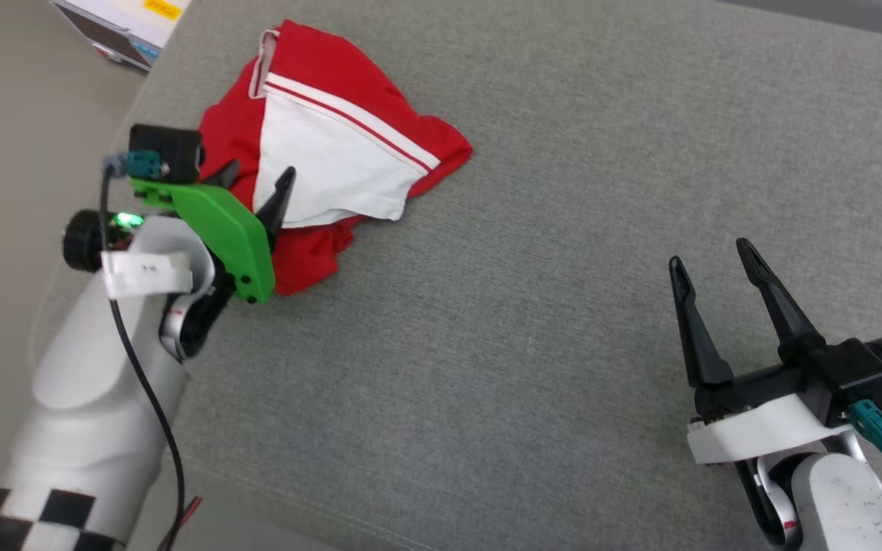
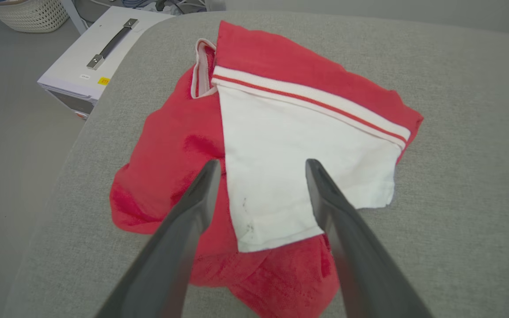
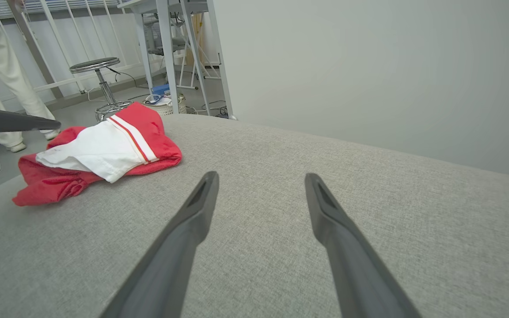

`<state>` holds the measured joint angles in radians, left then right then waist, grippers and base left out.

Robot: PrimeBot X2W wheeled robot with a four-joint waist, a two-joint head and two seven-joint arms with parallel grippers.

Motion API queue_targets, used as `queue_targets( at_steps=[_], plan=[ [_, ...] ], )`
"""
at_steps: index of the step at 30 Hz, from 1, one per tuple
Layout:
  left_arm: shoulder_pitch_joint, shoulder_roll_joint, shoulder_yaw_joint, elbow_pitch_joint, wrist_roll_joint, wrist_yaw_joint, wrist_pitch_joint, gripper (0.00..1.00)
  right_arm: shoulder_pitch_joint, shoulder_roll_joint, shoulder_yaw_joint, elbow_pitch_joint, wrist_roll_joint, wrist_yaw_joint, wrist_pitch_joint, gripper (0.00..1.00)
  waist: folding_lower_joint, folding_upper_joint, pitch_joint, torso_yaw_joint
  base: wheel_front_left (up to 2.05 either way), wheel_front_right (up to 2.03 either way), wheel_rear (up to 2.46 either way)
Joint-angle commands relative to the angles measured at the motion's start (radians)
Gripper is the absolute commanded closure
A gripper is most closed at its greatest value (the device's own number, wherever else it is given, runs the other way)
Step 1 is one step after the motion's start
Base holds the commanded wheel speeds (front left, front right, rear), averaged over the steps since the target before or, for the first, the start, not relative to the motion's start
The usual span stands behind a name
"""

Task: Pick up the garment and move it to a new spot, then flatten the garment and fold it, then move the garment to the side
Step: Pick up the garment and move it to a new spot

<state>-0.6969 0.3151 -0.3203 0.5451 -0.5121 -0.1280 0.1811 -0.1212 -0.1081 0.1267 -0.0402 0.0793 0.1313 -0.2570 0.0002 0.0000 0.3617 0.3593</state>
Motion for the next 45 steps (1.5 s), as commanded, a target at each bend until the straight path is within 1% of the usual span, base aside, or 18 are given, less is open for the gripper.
queue_targets(
  at_steps=[1, 3, 7, 9, 11, 15, 16, 17, 18, 20, 25, 28, 29, 33, 38, 41, 45],
  plan=[
    [-0.046, 0.037, -0.028, 0.007, -0.042, -0.002, 0.044, 0.00, -0.024, -0.005, 0.002, -0.010, -0.011, -0.001, -0.005, 0.00, -0.0002, 0.0000, 0.089, -0.078, 0.00, 0.00, 0.00],
    [-0.086, 0.078, -0.055, 0.027, -0.103, -0.002, 0.115, 0.00, -0.039, -0.004, 0.006, -0.017, -0.010, -0.001, -0.005, 0.00, -0.0002, 0.0000, 0.113, -0.096, 0.00, 0.00, 0.00],
    [-0.134, 0.127, -0.093, 0.073, -0.232, -0.003, 0.266, 0.00, -0.058, -0.003, 0.010, -0.025, -0.010, -0.001, -0.005, 0.00, -0.0002, 0.0000, 0.149, -0.125, 0.00, 0.00, 0.00],
    [-0.146, 0.154, -0.115, 0.093, -0.263, -0.003, 0.315, 0.00, -0.065, -0.001, 0.012, -0.027, -0.011, -0.001, -0.005, 0.00, -0.0002, 0.0000, 0.162, -0.139, 0.00, 0.00, 0.00],
    [-0.150, 0.174, -0.134, 0.108, -0.290, -0.003, 0.349, 0.00, -0.072, 0.000, 0.011, -0.027, -0.010, -0.001, -0.005, 0.00, -0.0002, 0.0000, 0.172, -0.150, 0.00, 0.00, 0.00],
    [-0.144, 0.188, -0.163, 0.132, -0.351, -0.003, 0.381, 0.00, -0.078, 0.003, 0.009, -0.026, -0.010, -0.001, -0.005, 0.00, -0.0002, 0.0000, 0.179, -0.162, 0.00, 0.00, 0.00],
    [-0.138, 0.188, -0.172, 0.135, -0.368, -0.003, 0.395, 0.70, -0.079, 0.003, 0.009, -0.025, -0.010, -0.001, -0.005, 0.00, -0.0002, 0.0000, 0.178, -0.163, 0.00, 0.00, 0.00],
    [-0.132, 0.192, -0.186, 0.131, -0.380, -0.003, 0.398, 1.00, -0.079, 0.004, 0.008, -0.023, -0.010, -0.001, -0.005, 0.00, -0.0002, 0.0000, 0.174, -0.165, 0.00, 0.00, 0.00],
    [-0.128, 0.196, -0.193, 0.129, -0.389, -0.003, 0.395, 1.00, -0.079, 0.005, 0.007, -0.021, -0.010, -0.001, -0.005, 0.00, -0.0002, 0.0000, 0.169, -0.165, 0.00, 0.00, 0.00],
    [-0.123, 0.202, -0.199, 0.125, -0.401, -0.003, 0.356, 1.00, -0.077, 0.007, 0.002, -0.017, -0.011, -0.001, -0.005, 0.00, -0.0002, 0.0000, 0.154, -0.163, 0.00, 0.00, 0.00],
    [-0.121, 0.223, -0.204, 0.119, -0.398, -0.003, 0.214, 1.00, -0.069, 0.014, -0.006, 0.001, -0.009, -0.001, -0.005, 0.00, -0.0002, 0.0000, 0.088, -0.156, 0.00, 0.00, 0.00],
    [-0.125, 0.249, -0.215, 0.092, -0.357, -0.003, 0.096, 1.00, -0.055, 0.023, -0.014, 0.015, 0.001, -0.001, -0.005, 0.00, -0.0002, 0.0000, 0.037, -0.152, 0.00, 0.00, 0.00],
    [-0.126, 0.263, -0.222, 0.064, -0.332, -0.003, 0.030, 1.00, -0.044, 0.028, -0.022, 0.023, 0.006, -0.001, -0.005, 0.00, -0.0002, 0.0000, 0.001, -0.149, 0.00, 0.00, 0.00],
    [-0.128, 0.273, -0.222, 0.004, -0.300, -0.002, -0.064, 1.00, -0.020, 0.038, -0.039, 0.036, 0.015, -0.001, -0.005, 0.00, -0.0002, 0.0000, -0.065, -0.146, 0.00, 0.00, 0.00],
    [-0.122, 0.283, -0.233, -0.103, -0.262, 0.018, -0.103, 1.00, 0.015, 0.050, -0.057, 0.044, 0.026, -0.001, -0.005, 0.00, -0.0002, 0.0000, -0.147, -0.157, 0.00, 0.00, 0.00],
    [-0.111, 0.285, -0.246, -0.179, -0.248, 0.034, -0.096, 1.00, 0.029, 0.054, -0.066, 0.046, 0.029, -0.001, -0.005, 0.00, -0.0002, 0.0000, -0.184, -0.178, 0.00, 0.00, 0.00],
    [-0.093, 0.275, -0.274, -0.274, -0.238, 0.058, -0.059, 1.00, 0.038, 0.057, -0.085, 0.043, 0.037, -0.001, -0.005, 0.00, -0.0002, 0.0000, -0.212, -0.217, 0.00, 0.00, 0.00]
  ],
)
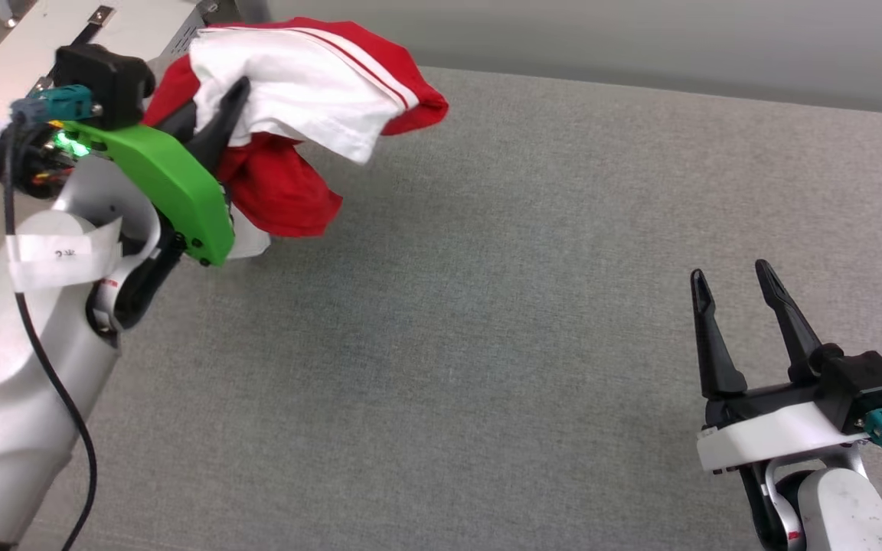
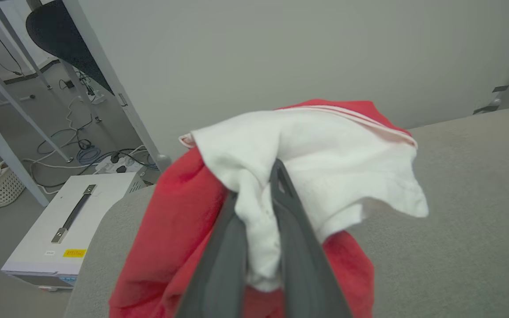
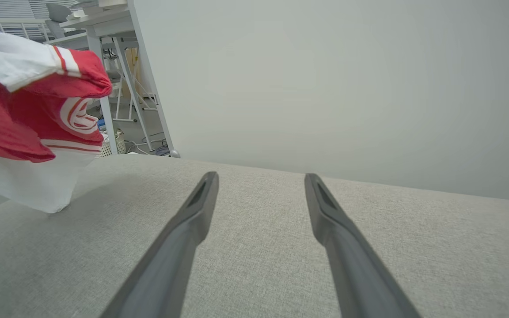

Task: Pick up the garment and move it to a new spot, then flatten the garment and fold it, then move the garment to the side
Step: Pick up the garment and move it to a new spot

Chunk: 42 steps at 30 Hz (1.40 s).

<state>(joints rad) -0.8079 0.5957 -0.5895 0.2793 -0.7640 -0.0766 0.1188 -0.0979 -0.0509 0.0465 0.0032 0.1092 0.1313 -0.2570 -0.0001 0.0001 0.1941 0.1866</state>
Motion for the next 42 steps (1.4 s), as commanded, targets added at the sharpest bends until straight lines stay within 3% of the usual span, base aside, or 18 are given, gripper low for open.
queue_targets(
  at_steps=[1, 7, 13, 25, 26, 32, 42],
  plan=[
    [0.022, -0.011, -0.012, -0.028, 0.014, 0.010, 0.012, 1.00, 0.017, 0.000, -0.009, -0.002, 0.011, -0.001, -0.005, 0.00, 0.0001, -0.0001, -0.049, -0.054, 0.00, 0.00, 0.00],
    [0.046, -0.076, -0.080, -0.099, 0.013, 0.017, 0.061, 1.00, 0.036, 0.000, -0.037, -0.007, 0.032, -0.001, -0.005, 0.00, 0.0001, -0.0001, -0.069, -0.130, 0.00, 0.00, 0.00],
    [0.072, -0.198, -0.160, -0.070, 0.028, 0.030, 0.054, 1.00, 0.039, 0.001, -0.067, -0.016, 0.033, -0.001, -0.005, 0.00, 0.0001, -0.0001, -0.060, -0.221, 0.00, 0.00, 0.00],
    [0.085, -0.475, -0.278, 0.250, 0.079, 0.066, -0.064, 1.00, 0.022, 0.001, -0.098, -0.032, 0.044, -0.001, -0.005, 0.00, 0.0001, -0.0001, 0.006, -0.383, 0.00, 0.00, 0.00],
    [0.085, -0.488, -0.287, 0.279, 0.082, 0.064, -0.072, 0.00, 0.022, 0.001, -0.096, -0.032, 0.045, -0.001, -0.005, 0.00, 0.0001, -0.0001, 0.009, -0.388, 0.00, 0.00, 0.00],
    [0.082, -0.536, -0.342, 0.412, 0.077, 0.030, -0.119, 0.00, 0.021, 0.001, -0.088, -0.020, 0.049, -0.001, -0.005, 0.00, 0.0001, -0.0001, 0.009, -0.388, 0.00, 0.00, 0.00],
    [0.060, -0.545, -0.337, 0.446, 0.033, 0.012, -0.258, 0.00, 0.053, 0.001, -0.096, 0.011, 0.019, -0.001, -0.005, 0.00, 0.0001, -0.0001, -0.080, -0.264, 0.00, 0.00, 0.00]
  ],
)
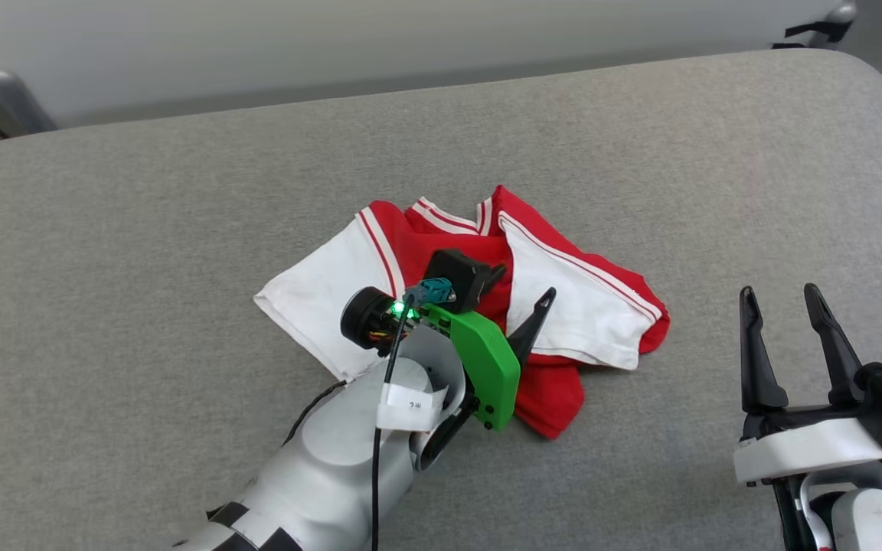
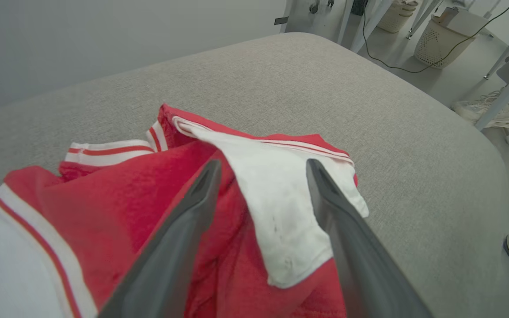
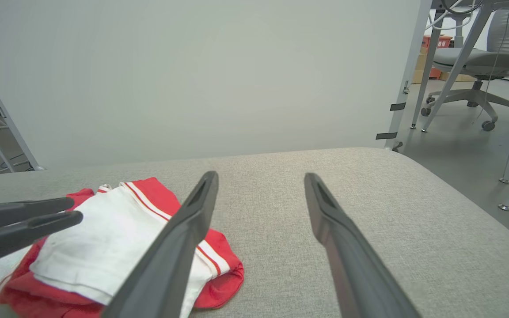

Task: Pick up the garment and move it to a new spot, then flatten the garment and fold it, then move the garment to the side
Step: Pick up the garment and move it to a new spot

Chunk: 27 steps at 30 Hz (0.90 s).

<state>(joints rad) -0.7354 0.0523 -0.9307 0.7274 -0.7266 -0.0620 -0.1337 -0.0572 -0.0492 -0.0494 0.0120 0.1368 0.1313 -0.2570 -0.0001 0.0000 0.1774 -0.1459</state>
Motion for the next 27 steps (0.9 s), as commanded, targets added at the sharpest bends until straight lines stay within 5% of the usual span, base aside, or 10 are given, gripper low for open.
queue_targets(
  at_steps=[1, 6, 16, 21, 27],
  plan=[
    [-0.013, -0.001, 0.008, -0.006, -0.007, -0.001, -0.018, 0.00, 0.018, -0.001, -0.001, 0.006, -0.011, -0.001, -0.005, 0.00, 0.0001, 0.0000, -0.074, 0.084, 0.00, 0.00, 0.00],
    [0.000, 0.039, 0.041, -0.045, -0.012, 0.017, -0.073, 0.00, 0.045, -0.001, -0.006, 0.015, -0.019, -0.001, -0.005, 0.00, 0.0001, 0.0000, -0.124, 0.149, 0.00, 0.00, 0.00],
    [0.216, 0.256, 0.191, -0.307, 0.069, 0.090, -0.127, 0.00, 0.089, -0.001, -0.008, 0.009, -0.020, -0.001, -0.005, 0.00, 0.0001, 0.0000, -0.160, 0.215, 0.00, 0.00, 0.00],
    [0.398, 0.282, 0.342, -0.492, 0.164, 0.115, -0.128, 0.00, 0.102, -0.001, -0.007, 0.008, -0.021, -0.001, -0.005, 0.00, 0.0001, 0.0000, -0.157, 0.223, 0.00, 0.00, 0.00],
    [0.559, 0.238, 0.474, -0.606, 0.276, 0.107, -0.128, 0.00, 0.113, -0.001, 0.000, 0.019, -0.021, -0.001, -0.005, 0.00, 0.0001, 0.0000, -0.159, 0.222, 0.00, 0.00, 0.00]
  ],
)
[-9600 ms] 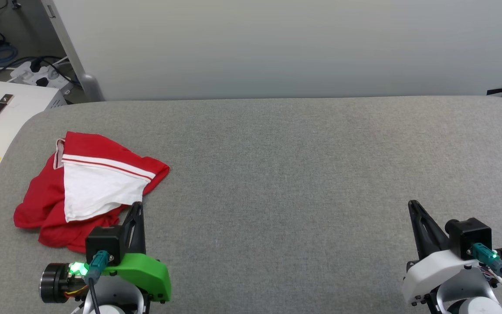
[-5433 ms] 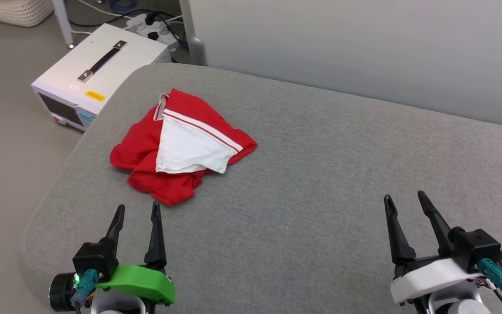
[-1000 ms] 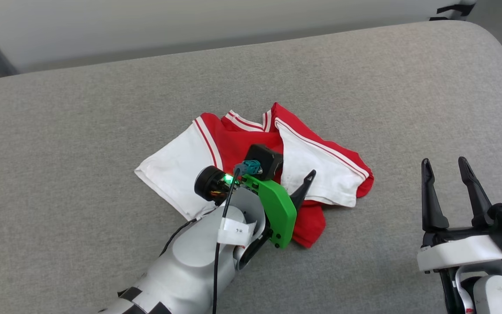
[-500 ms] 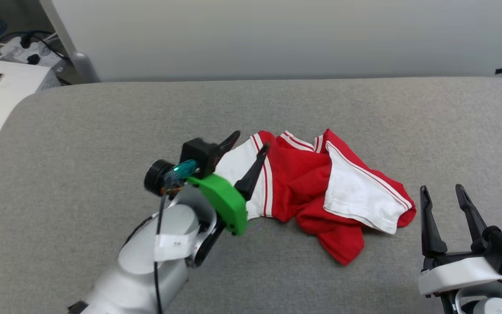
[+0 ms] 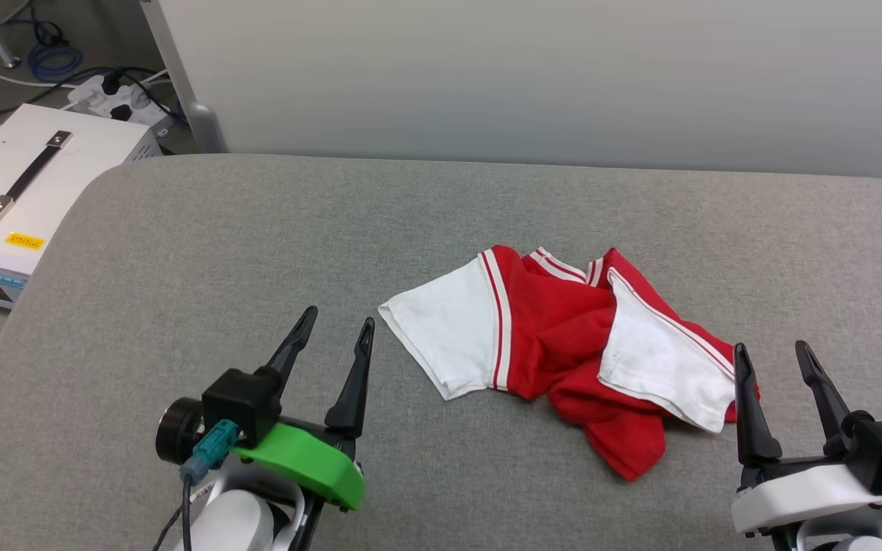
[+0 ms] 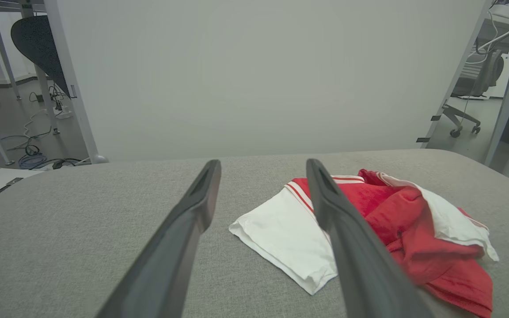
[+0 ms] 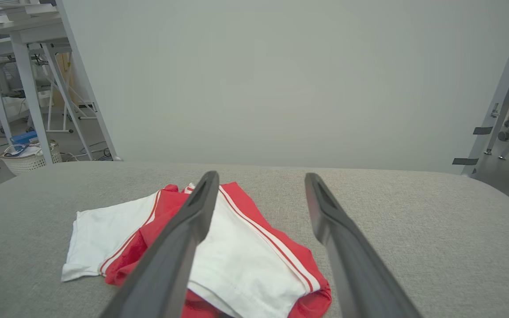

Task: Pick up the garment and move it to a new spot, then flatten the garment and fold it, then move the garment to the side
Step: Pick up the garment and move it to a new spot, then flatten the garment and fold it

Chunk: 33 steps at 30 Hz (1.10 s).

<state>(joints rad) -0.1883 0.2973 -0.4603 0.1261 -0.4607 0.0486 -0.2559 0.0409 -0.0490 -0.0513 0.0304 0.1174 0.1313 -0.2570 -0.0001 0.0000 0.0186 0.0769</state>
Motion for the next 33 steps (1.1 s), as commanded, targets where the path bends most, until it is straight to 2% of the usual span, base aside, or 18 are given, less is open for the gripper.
queue_targets(
  at_steps=[1, 4, 11, 13, 16, 23, 28, 33],
  plan=[
    [0.031, -0.019, 0.021, -0.015, 0.025, -0.010, -0.006, 0.00, 0.016, -0.001, 0.003, 0.002, -0.002, -0.001, -0.005, 0.00, 0.0001, 0.0000, 0.000, -0.001, 0.00, 0.00, 0.00],
    [0.061, -0.052, 0.071, -0.038, 0.053, -0.032, -0.006, 0.00, 0.015, -0.001, 0.001, 0.002, -0.003, -0.001, -0.005, 0.00, 0.0001, 0.0000, 0.005, 0.001, 0.00, 0.00, 0.00],
    [0.070, -0.083, 0.134, -0.027, 0.131, -0.099, -0.006, 0.00, 0.010, -0.001, 0.012, 0.010, -0.029, -0.001, -0.002, 0.00, 0.0001, 0.0000, 0.014, 0.009, 0.00, 0.00, 0.00],
    [0.070, -0.097, 0.149, -0.023, 0.143, -0.107, -0.006, 0.00, 0.008, -0.007, 0.038, 0.015, -0.042, -0.001, 0.030, 0.00, 0.0001, 0.0000, 0.019, 0.013, 0.00, 0.00, 0.00],
    [0.074, -0.116, 0.166, -0.016, 0.160, -0.120, -0.006, 0.00, -0.009, -0.022, 0.080, 0.017, -0.045, -0.001, 0.129, 0.00, 0.0001, 0.0000, 0.031, 0.018, 0.00, 0.00, 0.00],
    [0.068, -0.151, 0.195, -0.002, 0.200, -0.148, -0.006, 0.00, -0.069, -0.050, 0.192, -0.038, -0.043, -0.001, 0.468, 0.00, 0.0001, 0.0000, 0.056, 0.047, 0.00, 0.00, 0.00],
    [0.063, -0.166, 0.209, 0.007, 0.220, -0.161, -0.006, 0.00, -0.110, -0.027, 0.190, -0.061, -0.038, -0.001, 0.647, 0.00, 0.0001, 0.0000, 0.070, 0.072, 0.00, 0.00, 0.00],
    [0.052, -0.181, 0.206, 0.003, 0.237, -0.170, -0.006, 0.00, -0.138, -0.011, 0.150, -0.052, -0.069, -0.001, 0.735, 0.00, 0.0001, 0.0000, 0.083, 0.102, 0.00, 0.00, 0.00]
  ],
)
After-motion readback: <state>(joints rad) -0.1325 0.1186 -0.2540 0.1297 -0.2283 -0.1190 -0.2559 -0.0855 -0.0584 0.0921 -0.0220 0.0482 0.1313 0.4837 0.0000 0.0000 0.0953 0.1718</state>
